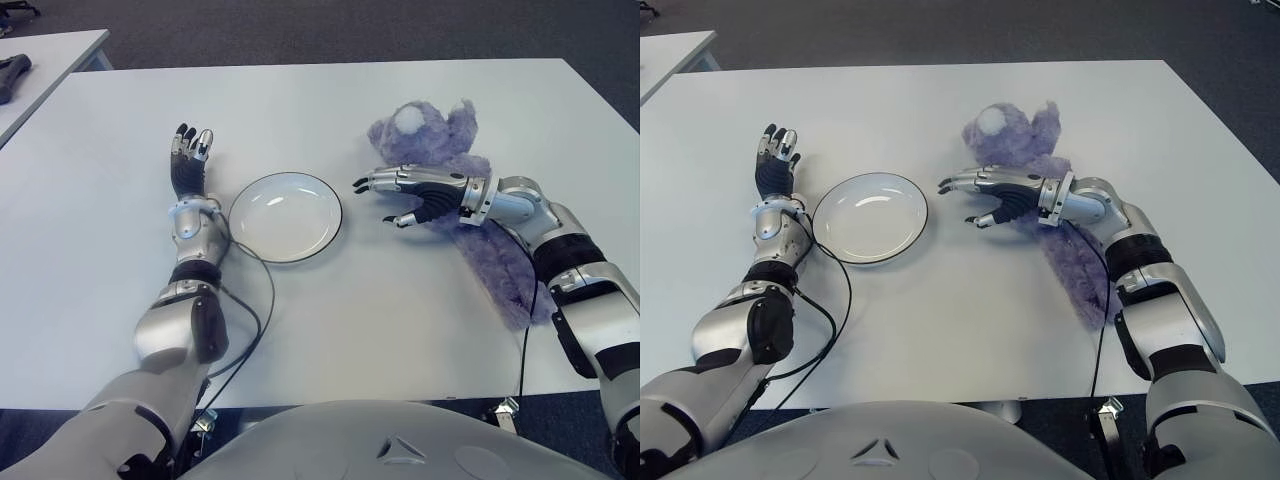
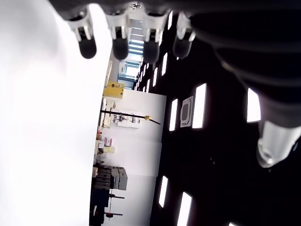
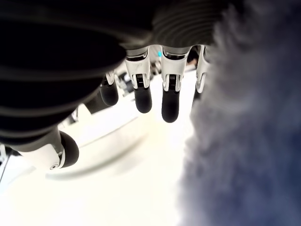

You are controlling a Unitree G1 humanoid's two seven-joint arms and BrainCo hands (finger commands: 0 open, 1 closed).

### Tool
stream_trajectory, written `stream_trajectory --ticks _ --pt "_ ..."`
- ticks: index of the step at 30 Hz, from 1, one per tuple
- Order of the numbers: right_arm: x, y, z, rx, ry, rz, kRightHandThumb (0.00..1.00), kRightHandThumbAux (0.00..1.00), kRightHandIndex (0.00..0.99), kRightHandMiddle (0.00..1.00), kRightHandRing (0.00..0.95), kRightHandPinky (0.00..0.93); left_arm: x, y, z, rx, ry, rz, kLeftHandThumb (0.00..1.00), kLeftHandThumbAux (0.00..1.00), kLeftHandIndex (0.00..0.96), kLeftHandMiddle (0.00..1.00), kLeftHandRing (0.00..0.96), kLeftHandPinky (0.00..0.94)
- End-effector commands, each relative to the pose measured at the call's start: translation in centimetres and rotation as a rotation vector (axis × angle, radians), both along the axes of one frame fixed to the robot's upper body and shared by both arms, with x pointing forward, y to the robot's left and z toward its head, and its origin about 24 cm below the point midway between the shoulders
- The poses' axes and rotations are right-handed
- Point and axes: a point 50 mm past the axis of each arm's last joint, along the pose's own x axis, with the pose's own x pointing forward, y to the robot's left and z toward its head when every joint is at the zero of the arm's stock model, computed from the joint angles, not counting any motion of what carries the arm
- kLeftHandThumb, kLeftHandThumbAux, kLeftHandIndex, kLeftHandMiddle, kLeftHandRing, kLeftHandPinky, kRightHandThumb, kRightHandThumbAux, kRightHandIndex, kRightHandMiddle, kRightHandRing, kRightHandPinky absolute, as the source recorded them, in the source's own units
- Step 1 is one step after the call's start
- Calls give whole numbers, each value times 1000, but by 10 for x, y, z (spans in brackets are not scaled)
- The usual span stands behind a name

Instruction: Put the doll into the plate.

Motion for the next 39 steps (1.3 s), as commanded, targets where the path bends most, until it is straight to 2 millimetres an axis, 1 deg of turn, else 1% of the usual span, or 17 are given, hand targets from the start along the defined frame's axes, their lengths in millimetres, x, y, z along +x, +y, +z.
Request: stream_trajectory --ticks 1,4,6,9,13,15,23,30,35,39 --pt "-2 -1 28 193 -230 -59 442 449 94 75 71 76 -106 -18 -120 -195 448 30 0 557 47 92 47 0" --pt "-6 1 39 266 -348 -85 432 441 97 69 58 75 -106 -19 -120 -193 449 27 0 554 44 88 44 0" --pt "-9 1 45 304 -415 -103 420 433 100 70 52 46 -106 -19 -120 -193 450 25 0 552 41 84 40 0" --pt "-14 1 53 366 -504 -131 414 428 102 75 53 63 -106 -18 -120 -196 449 26 0 551 40 83 38 0" --pt "-17 0 55 398 -551 -157 409 418 101 75 53 56 -105 -19 -120 -195 448 26 0 549 43 82 36 0" --pt "-17 0 55 422 -572 -177 374 405 100 72 45 52 -105 -19 -120 -191 448 25 0 547 43 85 39 0" --pt "-19 2 57 488 -612 -203 353 396 99 71 45 71 -104 -21 -120 -185 452 17 0 542 39 86 41 0" --pt "-18 4 60 519 -609 -207 382 384 91 81 66 114 -104 -21 -120 -180 453 11 0 533 43 85 37 0" --pt "-14 3 61 528 -601 -220 389 399 96 86 72 109 -104 -21 -120 -171 460 10 0 532 40 87 38 0" --pt "-12 4 61 541 -583 -227 366 411 100 87 72 98 -103 -21 -120 -178 461 14 0 537 40 88 40 0"
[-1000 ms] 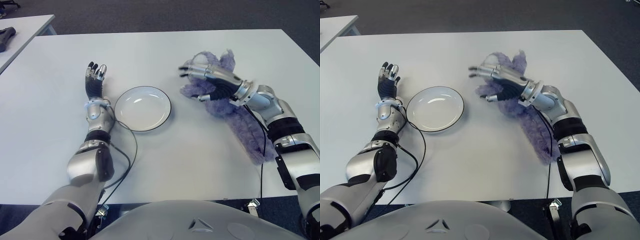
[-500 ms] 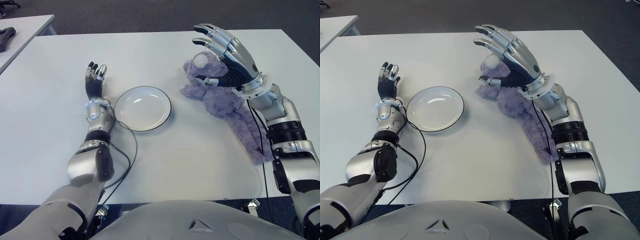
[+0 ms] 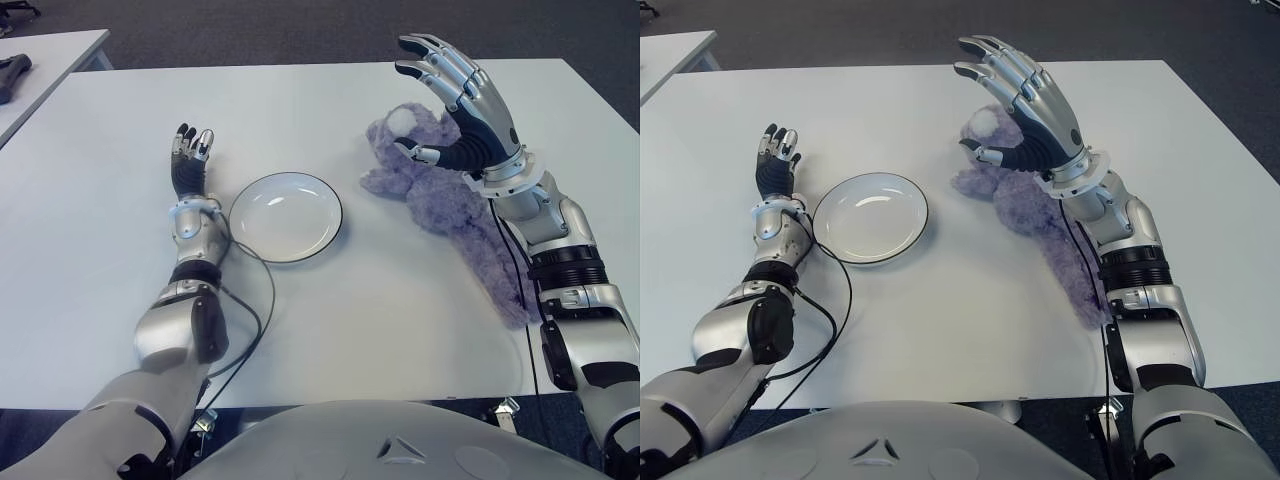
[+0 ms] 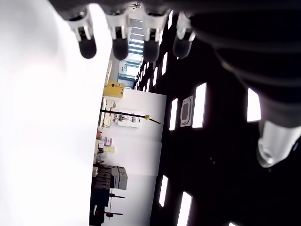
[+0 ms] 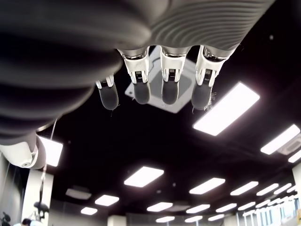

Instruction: Put the doll into the plate.

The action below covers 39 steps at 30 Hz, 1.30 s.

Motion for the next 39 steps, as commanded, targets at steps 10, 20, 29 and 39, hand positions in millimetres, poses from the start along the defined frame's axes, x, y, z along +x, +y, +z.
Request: stream_trajectory --ticks 10,20,29,39 --pt "16 -1 -10 41 79 -51 344 421 122 89 74 107 -103 -21 -120 -189 455 26 0 537 47 93 44 0" --pt "41 -23 -20 -10 192 -162 311 387 132 77 53 68 -103 -20 -119 -201 451 38 0 529 44 98 50 0" --pt "50 -43 -26 -113 269 -273 273 372 55 15 16 70 -102 -17 -118 -199 447 39 0 532 40 106 58 0" --pt "56 -56 -35 -179 305 -365 279 392 25 0 19 80 -103 -15 -118 -201 443 37 0 532 42 108 57 0"
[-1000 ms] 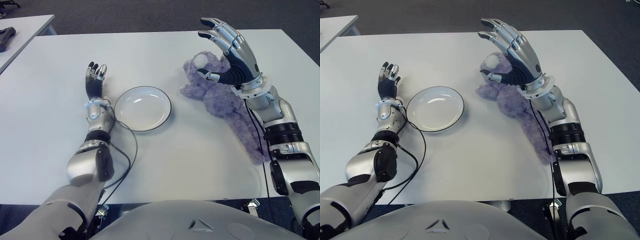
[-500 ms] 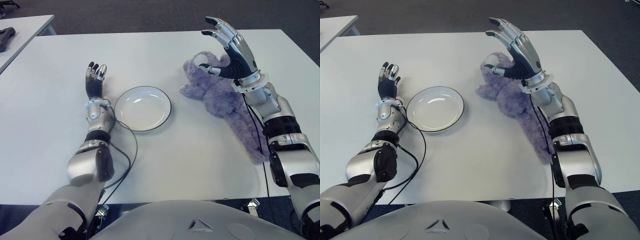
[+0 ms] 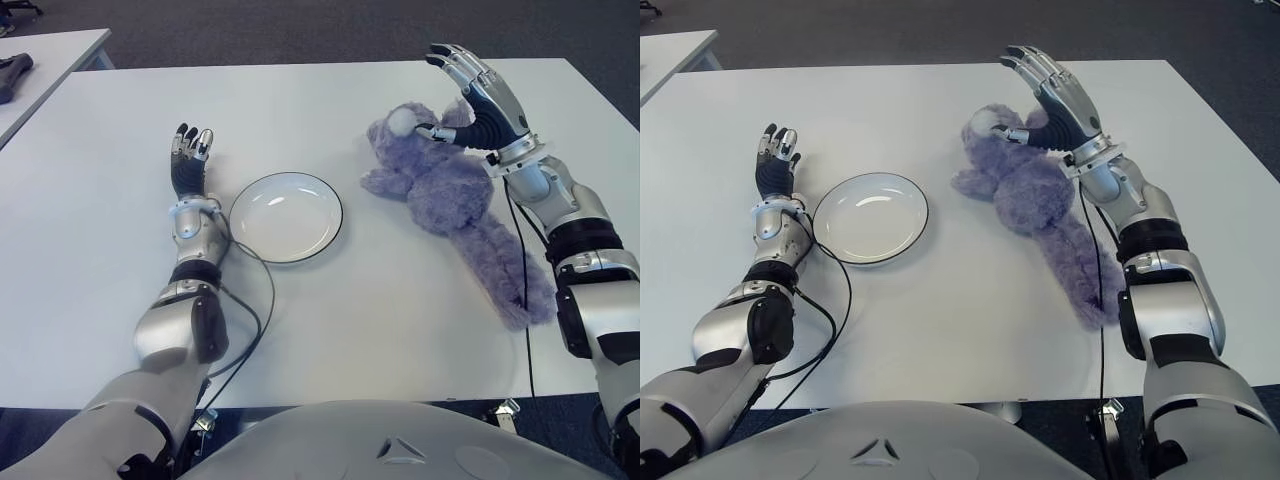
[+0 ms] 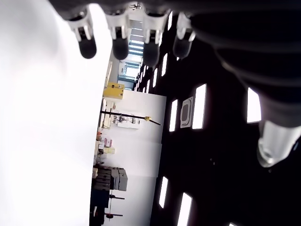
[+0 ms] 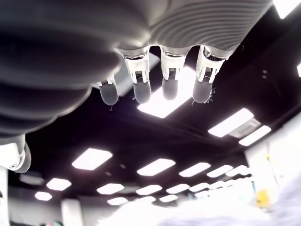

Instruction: Put the doll into the plate.

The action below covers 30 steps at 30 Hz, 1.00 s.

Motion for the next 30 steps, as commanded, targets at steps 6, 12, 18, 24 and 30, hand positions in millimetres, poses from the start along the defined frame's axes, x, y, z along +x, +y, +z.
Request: stream_trajectory --ticks 6,12,18,24,30 --pt "10 -14 -17 -125 85 -125 302 400 24 0 11 68 -103 -15 -119 -206 443 36 0 532 39 102 53 0" --pt "12 -18 -21 -132 101 -157 326 391 26 0 2 65 -104 -15 -118 -203 439 38 0 529 38 104 54 0" --pt "14 -22 -25 -127 134 -192 344 393 30 0 9 106 -104 -15 -118 -194 436 39 0 524 38 105 54 0" --pt "16 -23 -30 -136 173 -213 370 400 27 0 40 164 -104 -16 -118 -185 438 38 0 514 33 107 54 0" --pt "17 -22 -41 -160 222 -236 377 404 30 0 93 246 -104 -17 -118 -178 437 35 0 513 33 112 57 0"
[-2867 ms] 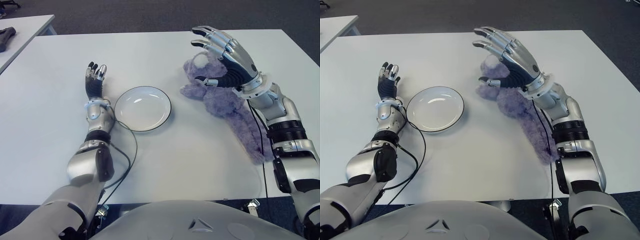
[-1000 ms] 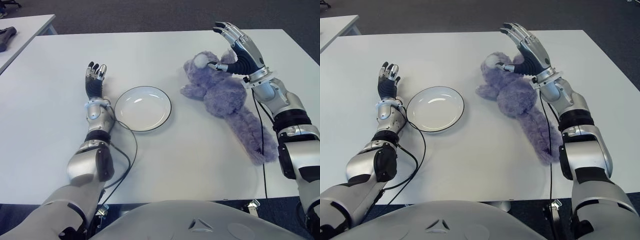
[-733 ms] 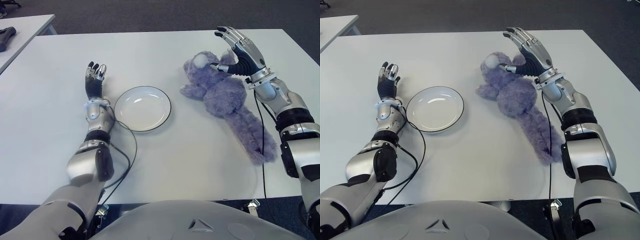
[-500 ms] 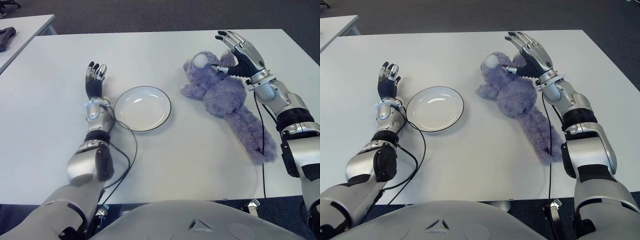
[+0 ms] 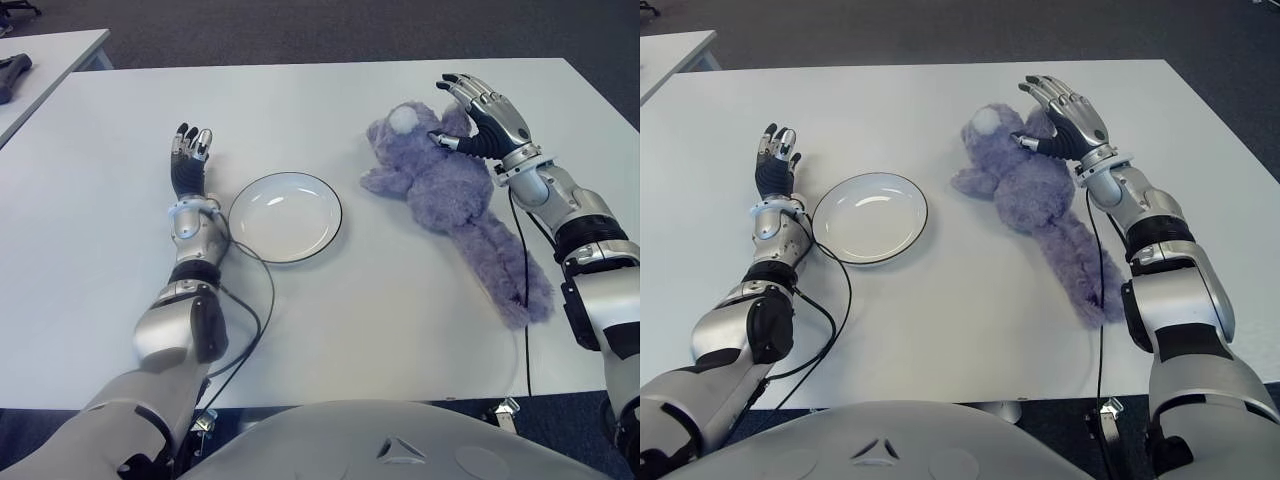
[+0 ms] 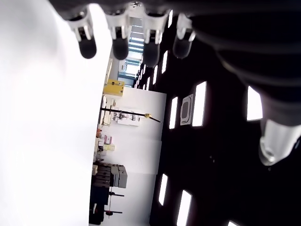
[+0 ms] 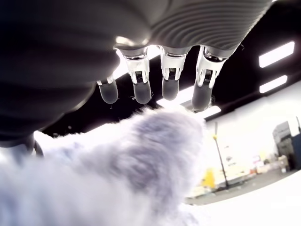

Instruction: Put the doll into the plate.

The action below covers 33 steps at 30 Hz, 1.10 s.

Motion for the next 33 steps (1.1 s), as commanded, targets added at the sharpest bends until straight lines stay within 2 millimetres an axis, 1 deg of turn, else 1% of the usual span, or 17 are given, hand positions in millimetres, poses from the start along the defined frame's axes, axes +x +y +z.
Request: stream_trajectory --ticks 1,3,8,14,18,19,20,21,23,24,25,26,29,30,31,32,33 --pt "5 1 -14 -58 85 -46 377 404 30 0 95 250 -104 -17 -118 -175 441 46 0 513 33 112 57 0" --pt "5 1 -16 -62 93 -49 379 407 32 0 105 270 -104 -17 -118 -177 440 46 0 514 33 112 58 0" --pt "3 2 -25 -75 121 -56 388 415 32 0 104 243 -103 -18 -118 -185 435 42 0 515 31 109 56 0" --pt "3 2 -30 -79 164 -61 398 433 51 0 98 227 -102 -19 -118 -191 435 48 0 520 37 111 59 0" --pt "3 2 -31 -76 176 -64 417 448 75 23 99 213 -102 -20 -118 -195 437 49 0 520 38 112 60 0" --pt "3 2 -31 -72 179 -65 434 458 90 48 119 246 -102 -20 -118 -198 435 49 0 520 38 112 60 0" --pt "3 2 -32 -69 182 -65 472 486 143 178 245 348 -102 -20 -118 -200 434 49 0 519 39 112 61 0" --pt "3 2 -32 -60 184 -68 482 492 156 210 278 374 -102 -21 -118 -203 432 49 0 519 39 112 61 0" --pt "3 1 -32 -45 186 -74 543 534 282 352 389 461 -102 -21 -118 -206 430 49 0 516 41 114 63 0" --pt "3 1 -32 -39 186 -76 663 663 386 430 442 503 -102 -21 -118 -207 429 49 0 514 42 115 64 0" --pt "3 1 -31 -27 185 -80 683 684 404 444 451 511 -102 -21 -118 -208 432 49 0 514 42 116 65 0" --pt "3 0 -31 -18 184 -82 699 700 421 562 576 612 -102 -22 -118 -207 434 49 0 514 42 115 64 0" --pt "3 -1 -30 24 185 -85 704 705 429 624 646 676 -102 -22 -118 -206 436 48 0 513 40 112 62 0" --pt "3 -2 -29 38 186 -85 704 705 433 673 695 726 -102 -22 -118 -206 437 47 0 516 37 110 60 0" --pt "3 -3 -26 59 181 -83 704 705 434 681 704 734 -102 -22 -119 -207 437 47 0 516 37 109 60 0" --pt "3 -4 -23 74 178 -82 702 706 437 724 744 785 -102 -22 -119 -208 438 47 0 519 35 109 60 0" --pt "4 -5 -19 91 169 -80 702 706 438 735 755 798 -102 -22 -119 -210 438 47 0 520 35 108 60 0"
